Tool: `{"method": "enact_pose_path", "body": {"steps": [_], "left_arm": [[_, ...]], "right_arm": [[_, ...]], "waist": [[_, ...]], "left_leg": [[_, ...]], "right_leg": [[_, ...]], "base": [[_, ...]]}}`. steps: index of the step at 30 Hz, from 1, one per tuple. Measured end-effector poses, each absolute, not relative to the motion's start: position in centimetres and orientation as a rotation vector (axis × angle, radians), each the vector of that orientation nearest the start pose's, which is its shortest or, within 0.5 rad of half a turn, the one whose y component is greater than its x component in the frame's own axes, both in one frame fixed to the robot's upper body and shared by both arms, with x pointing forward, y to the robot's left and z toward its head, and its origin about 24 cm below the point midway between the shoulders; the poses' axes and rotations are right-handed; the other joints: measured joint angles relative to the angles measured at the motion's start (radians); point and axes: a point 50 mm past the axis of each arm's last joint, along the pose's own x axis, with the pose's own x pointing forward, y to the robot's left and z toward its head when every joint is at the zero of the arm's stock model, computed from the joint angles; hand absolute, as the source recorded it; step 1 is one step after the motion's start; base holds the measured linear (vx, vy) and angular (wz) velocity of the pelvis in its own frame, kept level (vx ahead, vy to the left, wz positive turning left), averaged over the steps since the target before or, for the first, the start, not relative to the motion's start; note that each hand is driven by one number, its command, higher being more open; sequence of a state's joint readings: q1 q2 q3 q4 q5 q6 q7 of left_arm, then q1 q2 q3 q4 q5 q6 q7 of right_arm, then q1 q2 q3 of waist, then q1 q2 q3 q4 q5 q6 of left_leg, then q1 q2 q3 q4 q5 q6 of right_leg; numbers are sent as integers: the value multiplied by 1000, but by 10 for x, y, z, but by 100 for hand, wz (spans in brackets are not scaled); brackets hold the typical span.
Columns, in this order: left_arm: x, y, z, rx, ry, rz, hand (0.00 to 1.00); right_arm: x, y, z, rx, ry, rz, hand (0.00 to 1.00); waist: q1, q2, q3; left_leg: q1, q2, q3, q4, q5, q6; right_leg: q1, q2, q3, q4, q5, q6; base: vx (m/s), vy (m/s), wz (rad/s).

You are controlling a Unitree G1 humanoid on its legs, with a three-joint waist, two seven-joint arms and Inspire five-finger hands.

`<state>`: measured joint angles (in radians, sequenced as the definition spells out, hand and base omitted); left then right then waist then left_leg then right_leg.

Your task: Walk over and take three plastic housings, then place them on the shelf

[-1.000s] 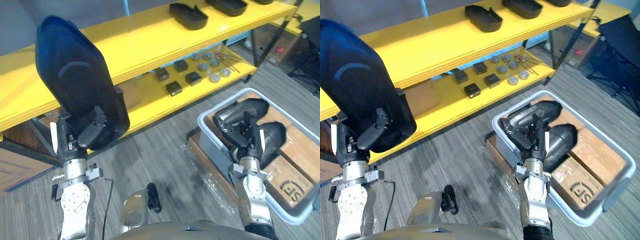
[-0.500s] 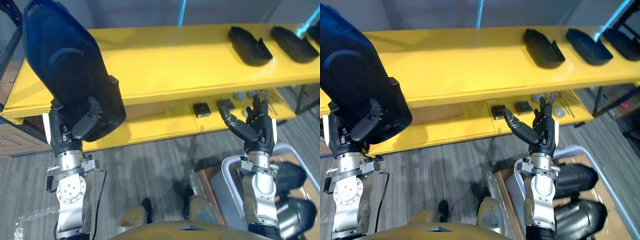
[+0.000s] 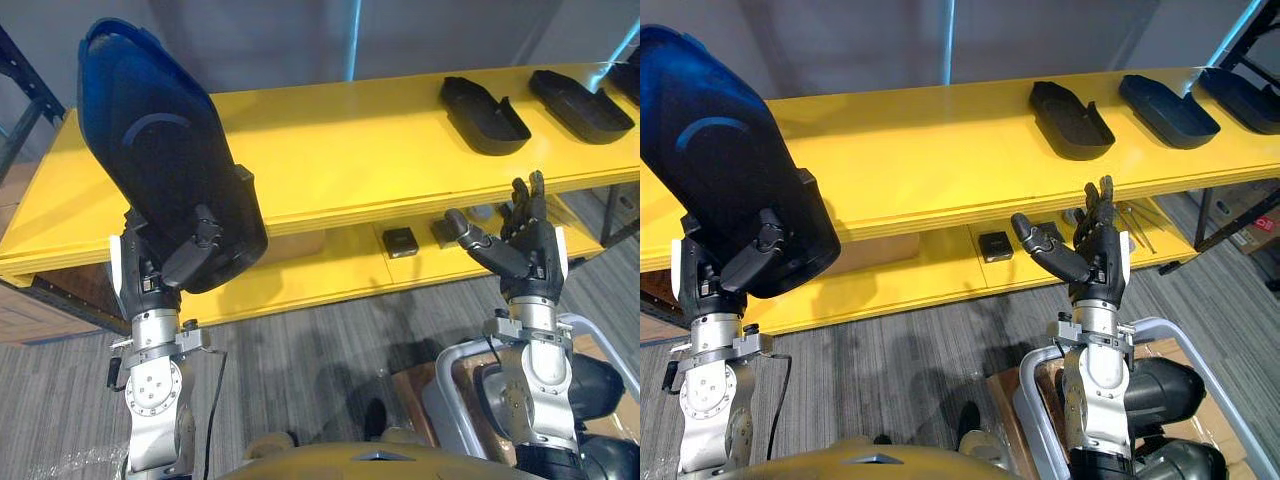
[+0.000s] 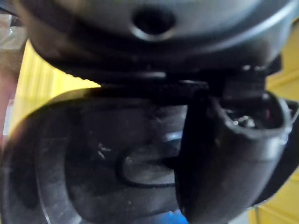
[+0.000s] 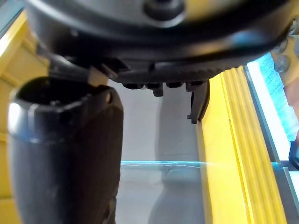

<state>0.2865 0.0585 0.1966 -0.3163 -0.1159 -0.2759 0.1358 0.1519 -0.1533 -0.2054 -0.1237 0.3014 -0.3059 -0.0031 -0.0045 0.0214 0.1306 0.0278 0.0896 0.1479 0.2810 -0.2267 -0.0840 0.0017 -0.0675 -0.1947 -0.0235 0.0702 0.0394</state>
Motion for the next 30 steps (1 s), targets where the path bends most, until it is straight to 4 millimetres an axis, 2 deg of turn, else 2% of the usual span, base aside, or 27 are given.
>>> {"method": "enact_pose_path", "body": {"steps": [1, 2, 3, 4, 5, 6, 7, 8, 10, 11, 13, 15, 17, 18, 19, 20, 22, 25, 30], "left_arm": [[184, 223, 84, 16, -330, 380, 0], [184, 220, 83, 8, -328, 372, 0], [185, 218, 82, 3, -325, 363, 0], [184, 218, 81, 5, -318, 364, 0], [184, 218, 80, 6, -315, 362, 0], [184, 218, 80, 6, -316, 362, 0], [185, 216, 82, 3, -329, 350, 0], [187, 212, 82, -2, -335, 329, 0], [188, 208, 82, -9, -335, 310, 0], [189, 207, 80, -21, -325, 288, 0], [189, 208, 77, -49, -309, 258, 0], [191, 210, 79, -67, -314, 217, 0], [195, 210, 82, -61, -311, 166, 0], [195, 211, 81, -60, -297, 163, 0], [196, 212, 78, -79, -265, 159, 0], [197, 214, 78, -103, -253, 162, 0], [202, 213, 80, -136, -257, 156, 0], [214, 208, 88, -187, -262, 119, 0], [238, 202, 105, -254, -284, 114, 0]], "right_arm": [[210, -235, 76, 110, -332, -247, 100], [207, -236, 77, 117, -339, -248, 100], [203, -237, 79, 113, -350, -250, 100], [202, -237, 79, 119, -354, -243, 100], [202, -237, 82, 118, -376, -240, 100], [201, -237, 82, 118, -380, -239, 100], [200, -237, 87, 116, -413, -239, 100], [199, -238, 89, 115, -426, -249, 100], [199, -238, 89, 115, -426, -251, 100], [200, -237, 89, 113, -423, -245, 100], [202, -234, 91, 103, -422, -221, 100], [203, -230, 92, 105, -426, -206, 100], [205, -224, 91, 120, -419, -194, 100], [206, -222, 90, 123, -413, -188, 100], [206, -217, 88, 134, -403, -178, 100], [207, -213, 87, 142, -400, -163, 100], [207, -212, 87, 146, -402, -150, 100], [208, -213, 85, 152, -385, -130, 100], [210, -207, 85, 180, -379, -28, 100]], "waist": [[-5, 0, 12], [-6, 17, 26], [-7, 40, 41], [-10, 34, 55], [-14, 40, 50], [-15, 40, 50], [-32, 47, 47], [-43, 50, 46], [-46, 54, 45], [-47, 60, 43], [-47, 62, 32], [-50, 50, 20], [-49, 24, 22], [-49, 22, 24], [-49, 22, 24], [-51, 19, 22], [-52, 14, 22], [-59, 13, 23], [-66, 13, 23]], "left_leg": [[-66, 20, 12, 181, -5, -6], [-124, 51, 10, 353, 5, 8], [-170, 83, 7, 494, 37, 39], [-206, 101, 10, 587, 71, 45], [-211, 92, 13, 508, 22, 47], [-211, 92, 13, 494, 18, 48], [-206, 78, 14, 308, -3, 44], [-182, 58, -6, 112, 10, 33], [-153, 56, -35, 8, 34, 18], [-120, 46, -37, -8, 80, 11], [-103, 24, -16, -3, 111, 24], [-96, 6, 13, -12, 116, 30], [-46, -34, 72, -80, 124, 52], [-29, -37, 89, -94, 133, 57], [2, -39, 121, -109, 141, 68], [10, -39, 136, -112, 141, 69], [3, -41, 143, -124, 140, 70], [-18, -35, 147, -132, 135, 64], [3, -39, 147, -141, 130, 59]], "right_leg": [[3, -1, 9, 41, -28, -3], [11, 4, 11, 65, -51, -10], [31, 19, 18, 84, -68, -18], [52, 20, 35, 91, -80, -23], [54, 7, 56, 92, -84, -26], [53, 6, 57, 92, -84, -26], [43, -7, 73, 92, -84, -26], [31, -19, 96, 97, -84, -26], [20, -21, 131, 123, -93, -14], [17, -23, 171, 156, -114, 6], [17, -35, 204, 159, -121, 22], [3, -60, 214, 161, -124, 27], [-53, -125, 160, 254, -143, 11], [-59, -136, 127, 276, -142, 11], [-54, -144, 76, 279, -128, 28], [-40, -142, 57, 240, -103, 52], [-13, -135, 56, 153, -71, 72], [-3, -120, 52, 63, -23, 76], [29, -113, 52, 22, -8, 77]], "base": [[-44, -48, -20], [-82, -32, -22], [-67, -22, -32], [-20, 13, -56], [22, 16, -48], [18, 17, -48], [49, 79, -41], [58, 106, -49], [74, 201, -61], [79, 232, -75], [81, 237, -71], [104, 234, -44], [109, 186, -48], [133, 130, -57], [149, 90, -56], [164, 71, -53], [146, 24, -33], [61, 3, -14], [-7, 1, -3]]}}
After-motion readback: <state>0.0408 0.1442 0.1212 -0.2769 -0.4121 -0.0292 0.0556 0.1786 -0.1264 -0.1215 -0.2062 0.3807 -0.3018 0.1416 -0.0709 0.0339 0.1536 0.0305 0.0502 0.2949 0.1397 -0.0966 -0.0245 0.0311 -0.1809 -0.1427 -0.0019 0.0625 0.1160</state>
